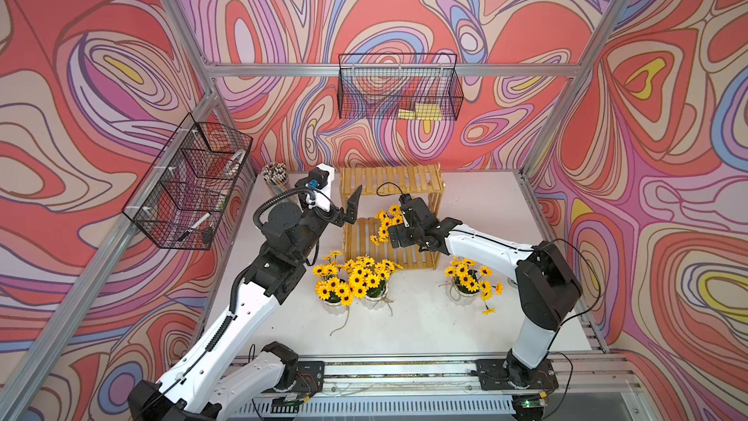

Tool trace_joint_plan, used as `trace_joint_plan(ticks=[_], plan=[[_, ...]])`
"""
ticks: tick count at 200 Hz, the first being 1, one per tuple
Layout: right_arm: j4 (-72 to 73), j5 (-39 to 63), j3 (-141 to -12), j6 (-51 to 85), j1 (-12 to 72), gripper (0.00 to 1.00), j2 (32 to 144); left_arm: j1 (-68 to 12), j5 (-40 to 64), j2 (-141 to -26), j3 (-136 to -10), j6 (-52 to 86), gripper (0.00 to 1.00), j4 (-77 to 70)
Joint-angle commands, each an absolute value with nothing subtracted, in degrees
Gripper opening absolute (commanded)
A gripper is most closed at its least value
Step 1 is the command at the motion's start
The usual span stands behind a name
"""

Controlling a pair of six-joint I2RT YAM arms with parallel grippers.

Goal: Take the sunflower pots off the shelves
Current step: Pick up the sunflower pot from the shelf.

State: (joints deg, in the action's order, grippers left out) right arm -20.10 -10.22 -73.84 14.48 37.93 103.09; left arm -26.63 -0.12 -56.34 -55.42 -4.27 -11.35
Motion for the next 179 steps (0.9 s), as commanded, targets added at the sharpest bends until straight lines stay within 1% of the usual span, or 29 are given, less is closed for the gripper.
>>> trace_joint_plan(ticks=[1, 152, 179], plan=[[-18.72, -11.55, -75.36, 13.84, 37.50, 0.98, 104.40, -26.37, -0.42, -56.07, -56.86, -4.83, 1.00, -12.40], [-18.41, -9.09, -77.87, 13.27, 37.18, 0.98, 108.72, -26.37, -0.34, -56.07, -56.90, -5.03, 1.00, -12.13], [-18.37, -9.28, -77.87, 13.01, 37.18, 0.97, 109.24, -26.38, -0.23, -56.07, -56.86, -5.08, 1.00, -12.23]])
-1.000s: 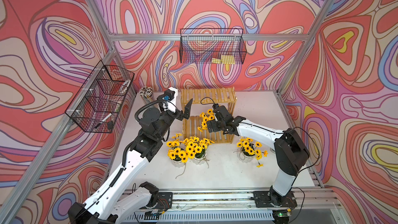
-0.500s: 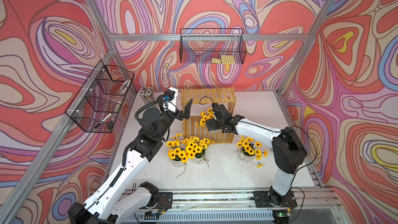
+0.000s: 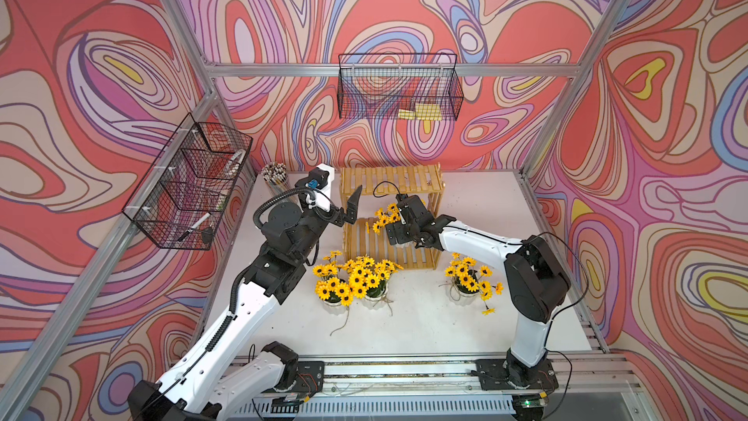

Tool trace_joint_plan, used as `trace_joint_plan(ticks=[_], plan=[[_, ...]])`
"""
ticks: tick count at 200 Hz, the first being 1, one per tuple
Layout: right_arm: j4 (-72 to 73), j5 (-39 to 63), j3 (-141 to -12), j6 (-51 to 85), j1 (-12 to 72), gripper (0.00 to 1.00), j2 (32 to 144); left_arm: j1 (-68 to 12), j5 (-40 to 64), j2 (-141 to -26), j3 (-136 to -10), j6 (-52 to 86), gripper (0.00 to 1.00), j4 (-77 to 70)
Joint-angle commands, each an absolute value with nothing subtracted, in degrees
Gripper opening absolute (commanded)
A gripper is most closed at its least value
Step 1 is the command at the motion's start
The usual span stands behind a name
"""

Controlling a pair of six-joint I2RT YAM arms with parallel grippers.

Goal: Take the sunflower pots off the shelves
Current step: Pick up the sunflower pot from the shelf.

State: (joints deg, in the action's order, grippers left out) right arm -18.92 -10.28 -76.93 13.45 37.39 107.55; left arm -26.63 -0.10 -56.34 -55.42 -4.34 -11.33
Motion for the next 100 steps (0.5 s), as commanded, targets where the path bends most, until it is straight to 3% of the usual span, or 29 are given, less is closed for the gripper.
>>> trace_joint_plan(ticks=[1, 57, 100], plan=[[-18.37, -9.30, -77.87, 13.01, 37.18, 0.97, 109.24, -26.37, -0.20, -56.07, -56.86, -5.04, 1.00, -12.18], [-18.46, -9.27, -77.72, 12.66, 37.18, 0.89, 109.46, -26.37, -0.25, -55.99, -56.69, -4.82, 1.00, -12.14], [-18.59, -9.23, -76.94, 12.39, 37.18, 0.74, 108.72, -26.37, -0.27, -55.92, -56.62, -4.86, 1.00, -12.04]])
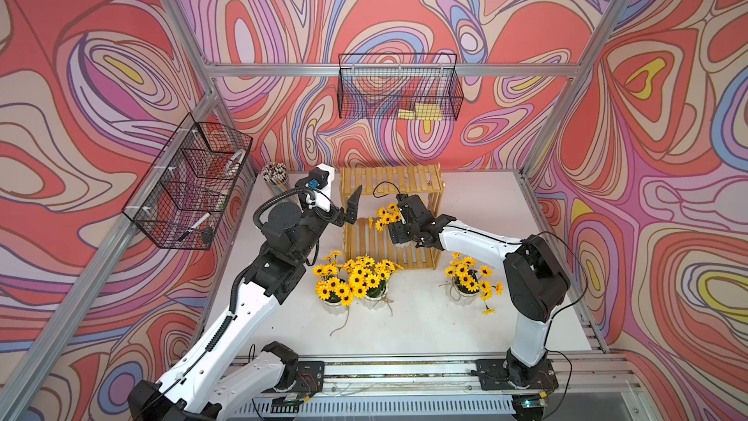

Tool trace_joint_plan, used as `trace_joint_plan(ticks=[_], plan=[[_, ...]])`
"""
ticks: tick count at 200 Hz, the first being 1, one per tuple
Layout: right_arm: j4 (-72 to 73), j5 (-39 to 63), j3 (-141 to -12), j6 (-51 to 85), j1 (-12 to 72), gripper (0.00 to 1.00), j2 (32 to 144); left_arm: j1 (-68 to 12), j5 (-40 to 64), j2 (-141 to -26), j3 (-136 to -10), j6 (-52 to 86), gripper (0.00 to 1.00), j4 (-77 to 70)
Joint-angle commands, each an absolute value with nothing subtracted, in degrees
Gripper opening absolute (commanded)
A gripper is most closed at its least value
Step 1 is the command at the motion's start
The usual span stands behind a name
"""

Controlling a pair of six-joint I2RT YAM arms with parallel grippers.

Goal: Take the sunflower pots off the shelves
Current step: Pick up the sunflower pot from the shelf.

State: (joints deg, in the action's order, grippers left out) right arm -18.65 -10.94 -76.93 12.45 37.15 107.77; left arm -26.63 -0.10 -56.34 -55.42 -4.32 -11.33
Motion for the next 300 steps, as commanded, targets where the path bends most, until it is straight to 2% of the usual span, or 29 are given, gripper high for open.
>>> trace_joint_plan(ticks=[1, 108, 132, 156, 167, 224, 300], plan=[[-18.57, -9.23, -76.97, 12.35, 37.18, 0.74, 108.68, -26.37, -0.31, -55.91, -56.65, -4.84, 1.00, -12.04], [-17.81, -8.09, -75.17, 10.98, 37.78, 0.46, 104.82, -26.38, -0.28, -55.94, -56.52, -4.49, 1.00, -12.30], [-17.36, -7.73, -74.97, 10.47, 38.08, 0.35, 104.31, -26.40, -0.14, -56.16, -56.51, -4.54, 1.00, -12.39], [-17.32, -6.80, -74.97, 10.32, 38.06, 0.15, 103.93, -26.42, -0.05, -56.10, -56.58, -4.55, 1.00, -12.39], [-17.47, -6.87, -74.97, 10.12, 38.14, 0.11, 103.71, -26.37, -0.08, -55.98, -56.51, -4.56, 1.00, -12.40], [-18.85, -8.69, -75.11, 9.23, 39.24, 0.02, 101.87, -26.37, -0.08, -56.07, -56.51, -4.55, 1.00, -12.39], [-20.94, -11.98, -72.29, 8.79, 40.65, 0.01, 94.67, -26.37, 0.00, -56.05, -56.51, -4.46, 1.00, -12.48]])
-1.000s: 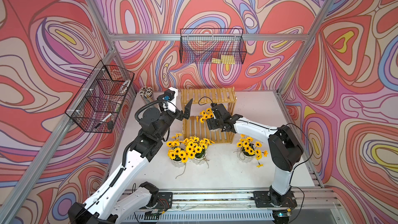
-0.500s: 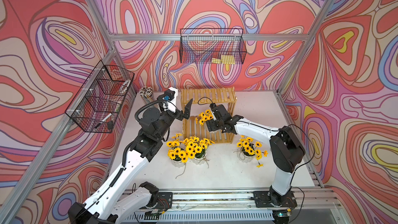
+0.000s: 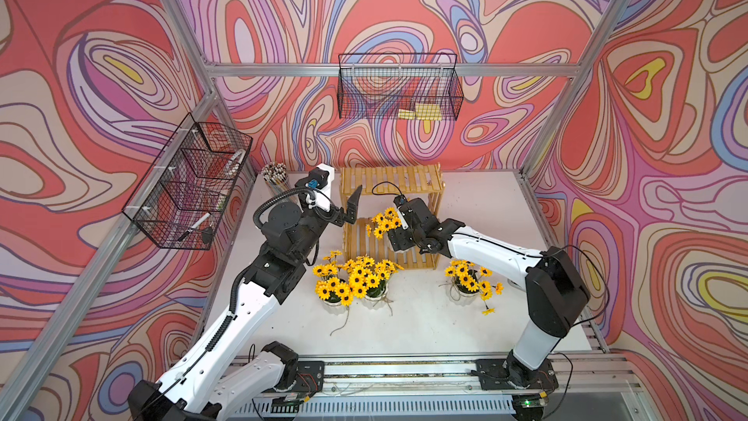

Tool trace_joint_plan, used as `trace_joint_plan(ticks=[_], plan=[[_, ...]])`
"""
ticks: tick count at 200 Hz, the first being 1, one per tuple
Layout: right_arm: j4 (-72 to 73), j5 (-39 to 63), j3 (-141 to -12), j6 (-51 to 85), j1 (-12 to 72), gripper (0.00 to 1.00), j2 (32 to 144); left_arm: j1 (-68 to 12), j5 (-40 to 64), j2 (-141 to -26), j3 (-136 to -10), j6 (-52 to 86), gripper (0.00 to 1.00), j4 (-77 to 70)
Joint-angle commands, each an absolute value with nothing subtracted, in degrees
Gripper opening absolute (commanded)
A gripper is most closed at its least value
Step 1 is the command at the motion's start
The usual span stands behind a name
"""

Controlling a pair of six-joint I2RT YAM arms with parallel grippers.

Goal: Take the sunflower pots off the shelves
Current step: Pick up the sunflower pot from the shelf, then place the sunflower pot at the center of the board.

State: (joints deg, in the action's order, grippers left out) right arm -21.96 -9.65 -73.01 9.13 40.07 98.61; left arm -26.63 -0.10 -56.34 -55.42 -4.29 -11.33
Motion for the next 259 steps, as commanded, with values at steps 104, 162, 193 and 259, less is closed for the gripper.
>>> trace_joint_plan(ticks=[104, 162, 193, 259], plan=[[-23.64, -15.31, -63.90, 11.02, 44.38, 0.00, 83.33, -26.39, 0.70, -56.00, -56.78, -3.98, 1.00, -12.60], [-24.68, -14.80, -59.15, 11.85, 47.40, 0.01, 79.16, -26.37, 1.06, -55.99, -56.78, -3.40, 1.00, -12.66], [-25.36, -15.18, -56.89, 12.87, 48.51, 0.01, 76.98, -26.41, 1.17, -55.99, -56.78, -3.26, 1.00, -12.75], [-24.47, -13.58, -50.49, 15.96, 50.91, 0.01, 72.53, -26.37, 1.24, -56.59, -57.22, -3.61, 1.00, -12.40]])
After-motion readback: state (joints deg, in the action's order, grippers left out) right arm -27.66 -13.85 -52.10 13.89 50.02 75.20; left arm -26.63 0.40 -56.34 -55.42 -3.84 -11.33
